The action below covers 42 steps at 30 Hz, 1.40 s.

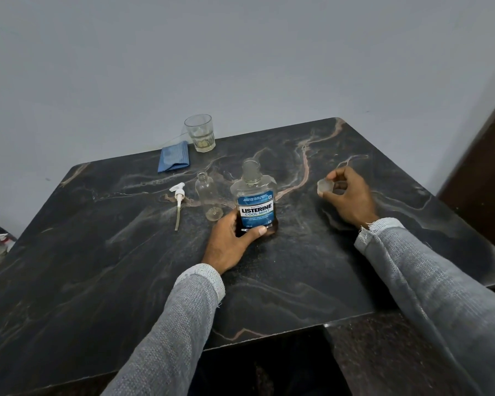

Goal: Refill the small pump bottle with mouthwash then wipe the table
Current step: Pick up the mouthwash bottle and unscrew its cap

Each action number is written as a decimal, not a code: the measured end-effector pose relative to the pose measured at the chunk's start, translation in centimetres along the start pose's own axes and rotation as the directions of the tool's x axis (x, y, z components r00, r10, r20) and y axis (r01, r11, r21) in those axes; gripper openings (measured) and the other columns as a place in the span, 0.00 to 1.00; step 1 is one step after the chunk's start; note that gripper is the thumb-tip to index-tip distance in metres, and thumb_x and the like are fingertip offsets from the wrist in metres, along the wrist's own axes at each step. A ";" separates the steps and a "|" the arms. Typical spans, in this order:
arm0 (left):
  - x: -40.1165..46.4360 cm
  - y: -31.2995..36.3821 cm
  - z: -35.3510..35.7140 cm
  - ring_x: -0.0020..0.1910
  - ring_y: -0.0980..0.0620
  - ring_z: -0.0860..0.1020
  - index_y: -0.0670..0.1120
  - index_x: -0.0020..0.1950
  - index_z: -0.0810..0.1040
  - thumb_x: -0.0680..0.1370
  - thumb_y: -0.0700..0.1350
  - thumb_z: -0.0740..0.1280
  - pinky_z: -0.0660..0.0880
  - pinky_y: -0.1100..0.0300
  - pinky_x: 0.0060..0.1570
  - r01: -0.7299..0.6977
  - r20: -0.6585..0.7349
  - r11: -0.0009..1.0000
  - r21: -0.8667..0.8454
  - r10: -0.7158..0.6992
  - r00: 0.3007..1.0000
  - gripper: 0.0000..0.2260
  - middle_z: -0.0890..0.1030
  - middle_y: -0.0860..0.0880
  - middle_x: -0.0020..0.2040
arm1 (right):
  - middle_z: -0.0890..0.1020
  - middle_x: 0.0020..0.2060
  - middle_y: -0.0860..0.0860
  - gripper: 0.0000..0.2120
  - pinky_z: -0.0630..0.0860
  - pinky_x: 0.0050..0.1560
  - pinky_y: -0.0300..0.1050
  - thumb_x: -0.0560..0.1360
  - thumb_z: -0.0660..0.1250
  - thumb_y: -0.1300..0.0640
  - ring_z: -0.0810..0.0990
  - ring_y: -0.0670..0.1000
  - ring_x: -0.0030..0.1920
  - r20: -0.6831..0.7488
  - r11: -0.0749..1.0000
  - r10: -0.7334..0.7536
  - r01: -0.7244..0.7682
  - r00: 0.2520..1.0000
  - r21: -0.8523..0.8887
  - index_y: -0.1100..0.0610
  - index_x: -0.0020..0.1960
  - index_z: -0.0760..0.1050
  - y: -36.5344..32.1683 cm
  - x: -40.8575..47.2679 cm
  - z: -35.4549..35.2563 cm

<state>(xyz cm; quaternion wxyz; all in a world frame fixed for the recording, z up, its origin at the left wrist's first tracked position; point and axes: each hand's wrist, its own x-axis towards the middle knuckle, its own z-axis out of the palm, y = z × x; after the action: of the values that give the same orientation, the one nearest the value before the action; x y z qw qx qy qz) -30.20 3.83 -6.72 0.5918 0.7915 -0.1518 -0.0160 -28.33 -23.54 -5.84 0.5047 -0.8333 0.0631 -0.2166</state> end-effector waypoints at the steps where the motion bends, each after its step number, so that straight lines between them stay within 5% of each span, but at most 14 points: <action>1: 0.0 0.0 0.0 0.49 0.72 0.78 0.58 0.53 0.75 0.72 0.41 0.75 0.71 0.78 0.47 -0.002 0.000 1.000 0.002 0.002 1.000 0.17 0.80 0.66 0.49 | 0.80 0.47 0.54 0.12 0.78 0.51 0.47 0.71 0.74 0.63 0.79 0.52 0.46 0.001 1.000 0.000 0.000 1.000 -0.010 0.57 0.51 0.73 0.1 -0.1 0.1; 10: 0.0 0.0 -0.1 0.50 0.71 0.79 0.58 0.53 0.75 0.72 0.41 0.76 0.72 0.76 0.48 0.005 0.011 1.000 -0.001 -0.005 1.000 0.17 0.80 0.67 0.47 | 0.76 0.53 0.55 0.19 0.78 0.52 0.46 0.68 0.75 0.63 0.78 0.52 0.48 0.019 0.996 0.017 -0.015 1.000 -0.082 0.55 0.55 0.72 0.2 -0.6 0.1; 16: -0.3 0.3 -0.4 0.51 0.71 0.78 0.59 0.53 0.75 0.69 0.45 0.78 0.72 0.77 0.47 0.023 0.018 1.000 -0.021 -0.022 1.000 0.18 0.81 0.68 0.47 | 0.69 0.61 0.49 0.21 0.68 0.62 0.42 0.71 0.73 0.54 0.71 0.46 0.60 -0.001 0.988 -0.068 0.067 0.998 -0.137 0.49 0.60 0.70 -1.8 -2.6 0.0; 22: -0.6 0.5 -1.4 0.57 0.64 0.79 0.52 0.61 0.76 0.73 0.45 0.74 0.74 0.70 0.55 0.056 0.002 0.984 -0.171 -0.056 0.998 0.17 0.81 0.56 0.57 | 0.72 0.61 0.48 0.23 0.71 0.63 0.45 0.72 0.73 0.52 0.72 0.45 0.62 0.168 0.985 -0.157 0.166 0.973 -0.042 0.49 0.64 0.69 -5.5 -4.8 1.1; 26: -1.9 0.1 -2.9 0.60 0.57 0.79 0.46 0.66 0.76 0.77 0.45 0.70 0.75 0.62 0.60 0.065 -0.087 0.986 -0.151 -0.079 0.993 0.17 0.82 0.51 0.60 | 0.73 0.64 0.47 0.28 0.70 0.64 0.43 0.71 0.74 0.51 0.72 0.44 0.64 0.327 0.987 -0.161 0.148 0.931 0.063 0.50 0.67 0.67 -7.1 -5.7 2.6; 33: -2.4 -0.4 -5.3 0.48 0.51 0.82 0.48 0.50 0.79 0.76 0.41 0.71 0.78 0.63 0.49 0.018 -0.484 0.996 -0.085 -0.057 0.873 0.05 0.83 0.48 0.48 | 0.76 0.62 0.45 0.34 0.74 0.64 0.47 0.68 0.75 0.48 0.76 0.42 0.62 0.429 0.986 -0.138 0.081 0.893 0.148 0.52 0.69 0.64 -9.0 -6.1 5.1; 37: -1.3 -0.3 -5.6 0.47 0.57 0.79 0.49 0.54 0.77 0.74 0.45 0.74 0.72 0.76 0.43 0.038 -0.572 0.999 -0.009 -0.036 0.820 0.11 0.80 0.54 0.49 | 0.78 0.62 0.48 0.31 0.75 0.64 0.52 0.69 0.75 0.51 0.77 0.47 0.62 0.414 0.981 -0.118 0.041 0.903 0.191 0.54 0.68 0.65 -9.0 -6.0 5.9; 42: 0.1 -0.7 -5.4 0.57 0.54 0.77 0.45 0.64 0.73 0.73 0.43 0.75 0.74 0.69 0.53 0.076 -0.516 0.996 -0.045 -0.088 0.852 0.22 0.78 0.49 0.58 | 0.78 0.61 0.48 0.30 0.76 0.62 0.51 0.68 0.74 0.49 0.78 0.47 0.61 0.394 0.979 -0.098 0.017 0.914 0.205 0.52 0.66 0.66 -9.2 -6.0 6.0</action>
<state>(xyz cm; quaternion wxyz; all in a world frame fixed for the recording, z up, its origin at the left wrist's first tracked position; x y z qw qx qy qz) -28.83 8.99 -5.77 0.6187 0.7655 0.0468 0.1702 -32.21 -12.24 -2.04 0.5802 -0.8074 -0.0883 -0.0607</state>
